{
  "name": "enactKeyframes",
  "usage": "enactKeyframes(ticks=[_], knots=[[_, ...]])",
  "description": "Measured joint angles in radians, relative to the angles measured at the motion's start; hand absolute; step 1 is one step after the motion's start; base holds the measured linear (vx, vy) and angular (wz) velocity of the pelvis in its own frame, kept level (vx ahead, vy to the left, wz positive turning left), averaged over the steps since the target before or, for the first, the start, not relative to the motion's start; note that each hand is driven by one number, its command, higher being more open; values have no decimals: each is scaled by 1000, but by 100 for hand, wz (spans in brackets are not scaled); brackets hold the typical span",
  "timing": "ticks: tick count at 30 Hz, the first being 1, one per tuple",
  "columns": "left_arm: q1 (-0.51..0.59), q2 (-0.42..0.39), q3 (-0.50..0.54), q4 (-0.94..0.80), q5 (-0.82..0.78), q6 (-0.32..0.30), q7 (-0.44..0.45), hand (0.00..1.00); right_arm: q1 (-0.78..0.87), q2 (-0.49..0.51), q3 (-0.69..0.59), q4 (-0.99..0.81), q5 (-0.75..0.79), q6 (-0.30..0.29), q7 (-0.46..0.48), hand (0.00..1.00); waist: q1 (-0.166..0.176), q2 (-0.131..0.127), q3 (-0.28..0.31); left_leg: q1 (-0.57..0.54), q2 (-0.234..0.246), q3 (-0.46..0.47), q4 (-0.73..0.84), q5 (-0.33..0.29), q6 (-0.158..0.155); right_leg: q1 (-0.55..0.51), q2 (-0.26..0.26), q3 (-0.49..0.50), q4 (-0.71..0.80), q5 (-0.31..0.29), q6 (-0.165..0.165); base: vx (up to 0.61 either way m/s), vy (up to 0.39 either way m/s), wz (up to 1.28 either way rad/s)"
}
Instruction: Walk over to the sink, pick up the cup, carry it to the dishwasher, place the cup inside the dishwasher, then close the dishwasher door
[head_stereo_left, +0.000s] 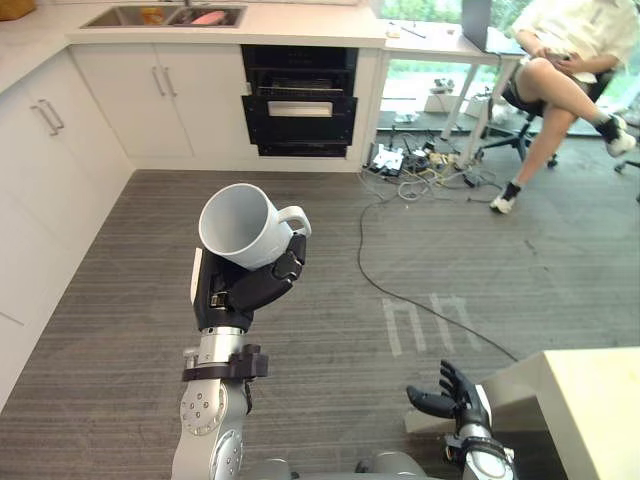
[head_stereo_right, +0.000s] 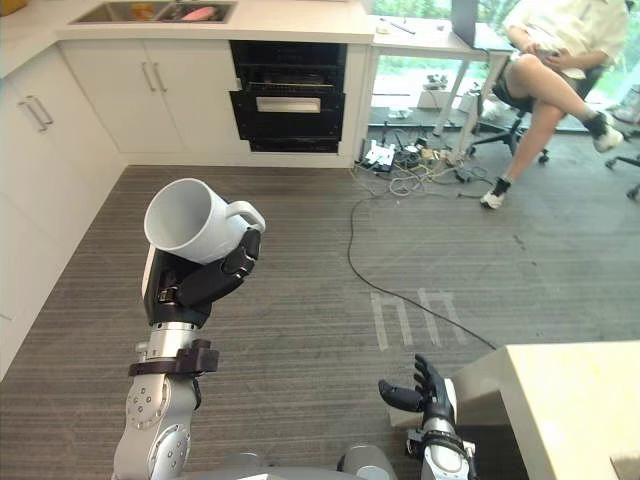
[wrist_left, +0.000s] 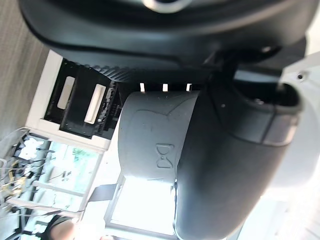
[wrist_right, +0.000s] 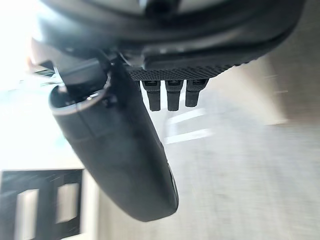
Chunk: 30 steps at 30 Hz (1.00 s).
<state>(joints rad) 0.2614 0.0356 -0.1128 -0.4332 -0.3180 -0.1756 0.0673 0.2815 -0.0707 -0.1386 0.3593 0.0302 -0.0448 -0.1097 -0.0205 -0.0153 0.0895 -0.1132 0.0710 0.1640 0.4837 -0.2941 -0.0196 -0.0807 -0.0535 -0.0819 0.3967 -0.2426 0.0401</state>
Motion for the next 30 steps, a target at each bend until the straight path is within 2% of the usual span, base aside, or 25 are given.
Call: enactKeyframes(ticks=[3, 6, 10, 15, 16, 22, 28, 30], knots=[[0, 1, 2, -1, -11, 0, 0, 30, -10, 2, -4, -18, 0, -11, -5, 90, 6, -1, -11, 11, -5, 30, -36, 5, 9, 20, -11, -23, -33, -1, -1, 23, 23, 27], [4, 34, 7, 8, -17, 0, 1, 30, -38, 12, -4, 30, -2, -11, -4, 90, 9, -7, -14, 30, -27, 32, -99, 27, 37, 20, -25, -26, -43, 2, 2, 3, 34, 11], [2, 55, -5, 61, -17, -1, -7, 30, -62, 12, -7, 136, -2, -7, -3, 90, 3, -7, -21, 57, -52, 35, -199, 85, 35, 19, -32, -22, -87, 30, -1, 3, -4, -1], [3, 82, -12, 133, -16, 13, -11, 30, -74, -3, -7, 199, -5, 0, 1, 90, -17, -9, -21, 87, -55, 41, -268, 121, 29, 21, -25, -8, -109, 47, -11, 2, -24, -8], [-1, 105, 25, 137, -15, 19, -23, 30, -95, -36, -10, 303, -33, 11, 22, 90, -36, -31, -54, 134, -67, 38, -448, 254, 36, 28, -8, 1, -202, 129, -16, 0, 0, 0], [-1, 91, 27, 143, -15, 19, -22, 30, -84, -35, -10, 306, -33, 11, 24, 90, -40, -29, -55, 152, -60, 56, -451, 251, 33, 38, 0, 15, -223, 136, -17, 0, 0, -7], [-22, 51, -15, 225, -15, 22, -16, 30, -38, -32, -11, 342, -26, 11, 23, 90, -79, -27, -58, 155, -44, 51, -450, 247, 26, 102, 16, -7, -345, 190, -22, 7, -15, 1], [-30, 45, -34, 248, -15, 26, -7, 30, -30, -31, -11, 352, -23, 12, 23, 90, -80, -27, -58, 151, -40, 47, -443, 244, 21, 115, 20, -14, -366, 197, -23, 17, -23, 7]])
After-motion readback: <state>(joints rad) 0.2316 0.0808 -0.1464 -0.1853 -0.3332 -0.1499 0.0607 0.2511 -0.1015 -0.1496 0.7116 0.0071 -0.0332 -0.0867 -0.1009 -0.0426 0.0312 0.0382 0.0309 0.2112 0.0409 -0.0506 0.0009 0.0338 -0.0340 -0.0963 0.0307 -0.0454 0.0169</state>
